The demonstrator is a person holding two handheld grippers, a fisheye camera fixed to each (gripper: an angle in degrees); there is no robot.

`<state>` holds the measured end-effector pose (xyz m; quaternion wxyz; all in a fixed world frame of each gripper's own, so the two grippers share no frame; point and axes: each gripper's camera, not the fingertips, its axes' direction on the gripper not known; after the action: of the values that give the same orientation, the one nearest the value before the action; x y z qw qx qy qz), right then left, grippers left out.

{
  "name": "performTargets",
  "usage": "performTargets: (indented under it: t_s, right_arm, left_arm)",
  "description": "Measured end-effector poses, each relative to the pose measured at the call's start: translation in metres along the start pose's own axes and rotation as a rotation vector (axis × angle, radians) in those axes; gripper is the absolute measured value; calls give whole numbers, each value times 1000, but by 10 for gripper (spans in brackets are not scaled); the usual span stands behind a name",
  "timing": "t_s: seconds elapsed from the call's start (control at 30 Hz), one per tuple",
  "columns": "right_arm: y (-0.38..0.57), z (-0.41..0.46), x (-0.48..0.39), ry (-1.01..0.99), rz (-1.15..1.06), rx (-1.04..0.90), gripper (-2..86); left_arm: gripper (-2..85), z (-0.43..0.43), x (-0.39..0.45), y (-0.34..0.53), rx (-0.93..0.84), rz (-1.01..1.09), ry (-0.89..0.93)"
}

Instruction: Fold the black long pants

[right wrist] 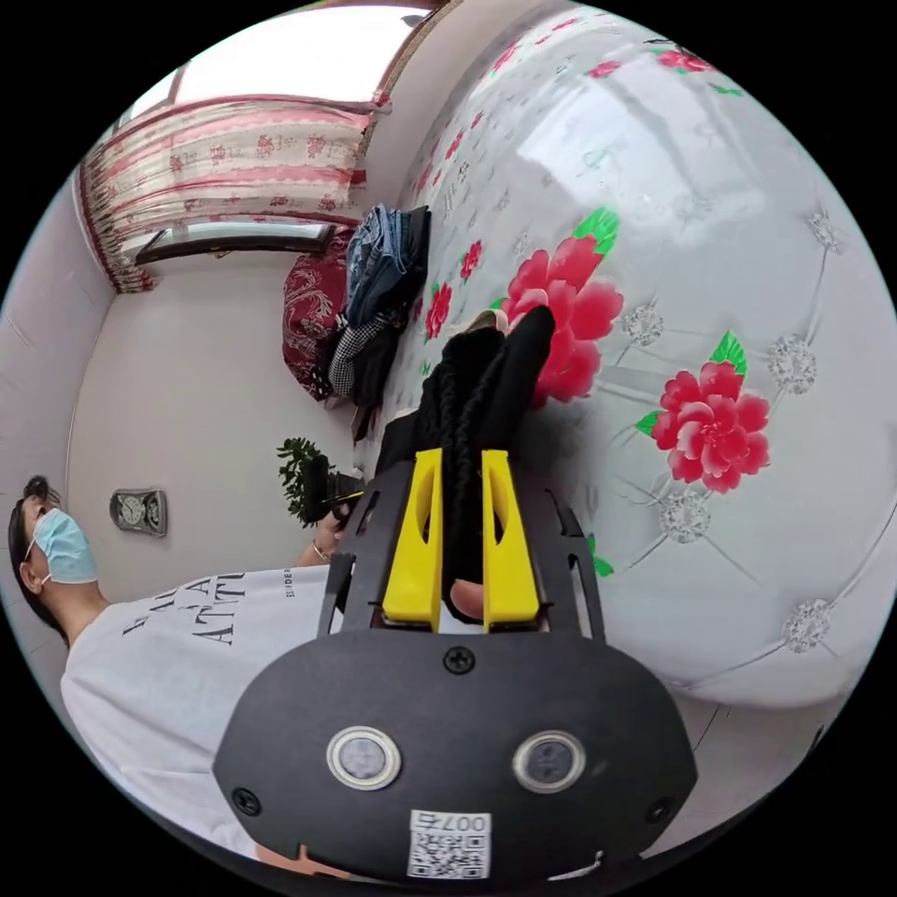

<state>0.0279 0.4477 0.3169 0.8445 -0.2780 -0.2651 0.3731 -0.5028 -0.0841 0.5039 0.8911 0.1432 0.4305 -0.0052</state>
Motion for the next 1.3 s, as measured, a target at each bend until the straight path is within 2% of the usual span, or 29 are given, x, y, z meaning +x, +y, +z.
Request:
performTargets:
  t_s: [0.13,0.3,0.57,0.73,0.8,0.87,1.0,1.13,1.2,1.27,1.3]
  right_arm:
    - [-25,18,-48,-20,-71,9,53]
    - [-87,55,-116,-68,-169,29,53]
    - [-272,139,-294,-206,-359,87,54]
    - [-384,217,-376,-134,-388,173,58]
    - [-410,254,-381,-12,-350,197,59]
    - [-410,301,-369,154,-342,198,61]
    - [-355,346,-331,253,-424,87,58]
    - [-227,357,-273,488,-530,-79,51]
    - [-158,356,-249,681,-578,-163,45]
    - [-70,352,-217,913,-611,-353,35]
    - [-50,350,-210,965,-608,-396,33]
  left_arm:
    - [63,-53,-3,-26,38,75,-66]
    - [60,-162,-30,-82,169,147,-100]
    - [62,-373,-64,-232,405,264,-245]
    - [75,-449,-128,-336,552,150,-376]
    - [98,-434,-188,-360,532,2,-431]
    - [114,-405,-225,-351,488,-55,-481]
    - [117,-324,-267,-262,499,-61,-509]
    - [118,-240,-265,-162,447,-88,-567]
    - [121,-170,-252,-104,304,-108,-608]
    - [121,-120,-238,-66,183,-121,-610]
    - [119,-90,-227,-45,114,-122,-595]
